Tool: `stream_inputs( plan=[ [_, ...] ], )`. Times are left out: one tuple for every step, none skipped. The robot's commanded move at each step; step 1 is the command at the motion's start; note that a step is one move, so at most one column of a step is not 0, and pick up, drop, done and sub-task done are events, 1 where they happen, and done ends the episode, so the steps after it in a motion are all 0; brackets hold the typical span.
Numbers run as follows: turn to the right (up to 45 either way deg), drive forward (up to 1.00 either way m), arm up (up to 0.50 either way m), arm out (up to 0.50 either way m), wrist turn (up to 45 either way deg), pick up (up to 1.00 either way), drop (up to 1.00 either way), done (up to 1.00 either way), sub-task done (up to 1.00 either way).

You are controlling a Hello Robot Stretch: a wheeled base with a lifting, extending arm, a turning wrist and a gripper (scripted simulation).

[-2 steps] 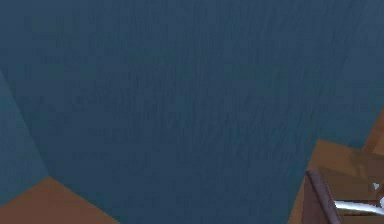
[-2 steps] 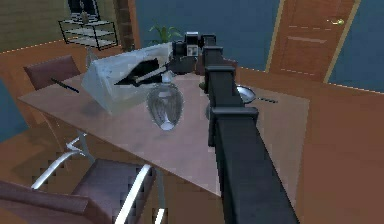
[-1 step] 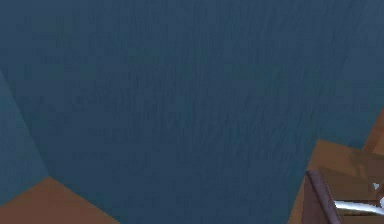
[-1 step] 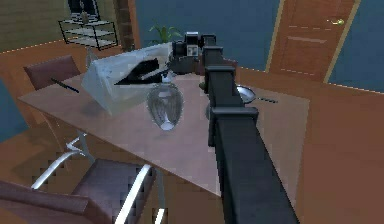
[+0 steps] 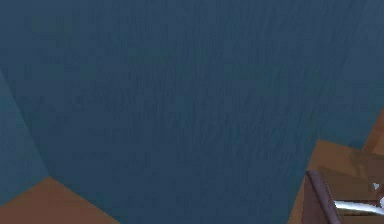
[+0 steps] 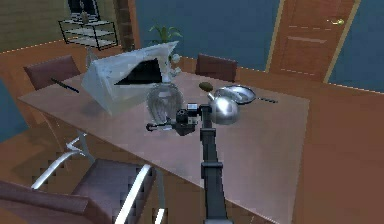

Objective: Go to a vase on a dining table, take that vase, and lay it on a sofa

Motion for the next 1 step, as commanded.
stream_inputs(
  plan=[
    [0.0, 0.0, 0.0, 0.0, 0.0, 1.0, 0.0, 0.0, 0.0]
  ],
)
